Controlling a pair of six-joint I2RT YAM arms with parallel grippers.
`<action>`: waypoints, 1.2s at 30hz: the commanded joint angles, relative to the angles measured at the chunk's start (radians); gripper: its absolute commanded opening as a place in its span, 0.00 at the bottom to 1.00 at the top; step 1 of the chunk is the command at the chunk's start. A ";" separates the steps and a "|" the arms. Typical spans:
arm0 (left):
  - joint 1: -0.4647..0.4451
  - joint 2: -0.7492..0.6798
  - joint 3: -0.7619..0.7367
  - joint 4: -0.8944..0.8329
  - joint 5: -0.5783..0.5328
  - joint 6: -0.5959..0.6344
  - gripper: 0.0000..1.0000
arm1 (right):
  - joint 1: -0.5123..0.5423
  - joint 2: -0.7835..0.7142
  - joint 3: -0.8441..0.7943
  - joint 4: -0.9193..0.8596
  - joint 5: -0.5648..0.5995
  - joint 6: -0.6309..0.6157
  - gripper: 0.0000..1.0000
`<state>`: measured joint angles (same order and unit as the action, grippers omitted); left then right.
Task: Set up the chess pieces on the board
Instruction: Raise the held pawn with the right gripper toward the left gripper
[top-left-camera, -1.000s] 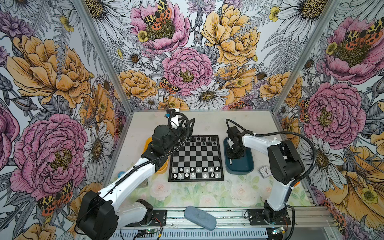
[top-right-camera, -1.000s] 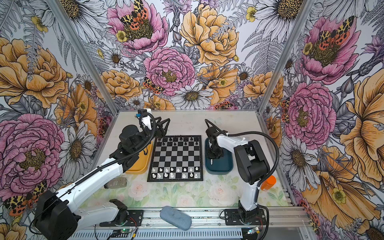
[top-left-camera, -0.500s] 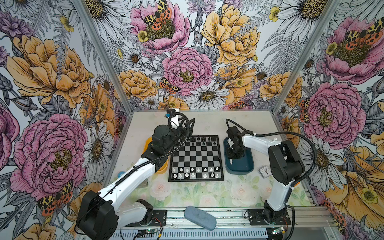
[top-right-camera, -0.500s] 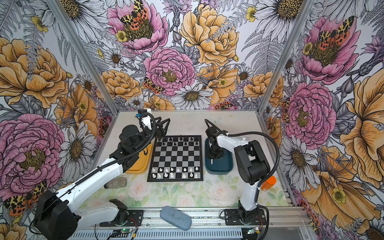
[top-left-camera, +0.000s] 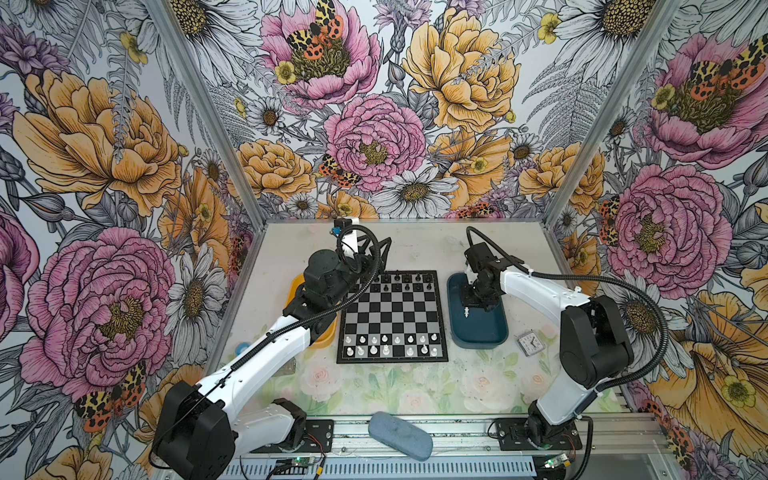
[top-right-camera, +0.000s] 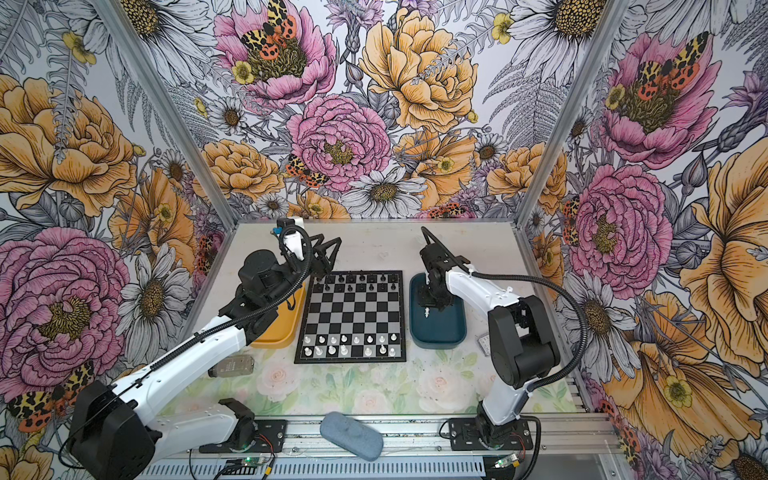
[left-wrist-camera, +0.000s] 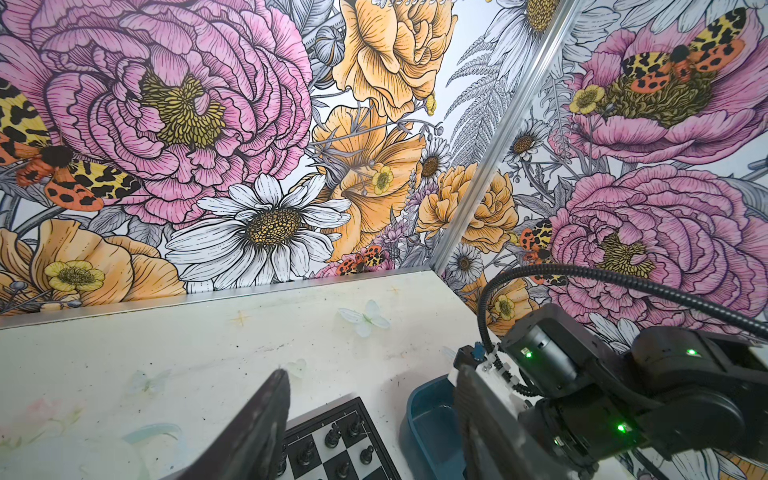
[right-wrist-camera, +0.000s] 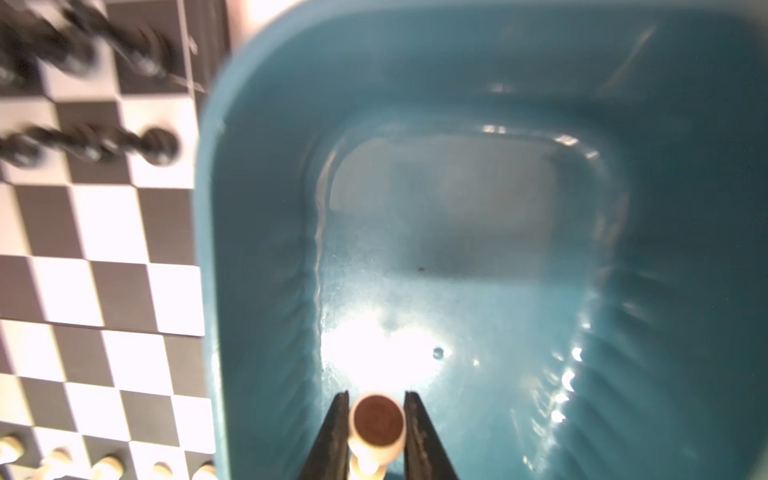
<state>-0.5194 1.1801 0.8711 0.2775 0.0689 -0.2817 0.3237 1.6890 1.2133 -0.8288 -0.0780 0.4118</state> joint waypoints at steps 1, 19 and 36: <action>0.005 -0.014 0.007 0.015 0.029 -0.002 0.65 | -0.015 -0.066 0.009 0.003 0.013 0.041 0.00; -0.087 -0.019 0.014 0.026 0.052 0.033 0.65 | -0.064 -0.319 -0.053 0.282 -0.030 0.233 0.00; -0.201 0.000 0.037 0.022 0.051 0.096 0.66 | -0.074 -0.477 -0.195 0.570 -0.074 0.351 0.00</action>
<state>-0.7109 1.1801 0.8795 0.2813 0.0986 -0.2100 0.2554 1.2514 1.0477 -0.3687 -0.1368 0.7269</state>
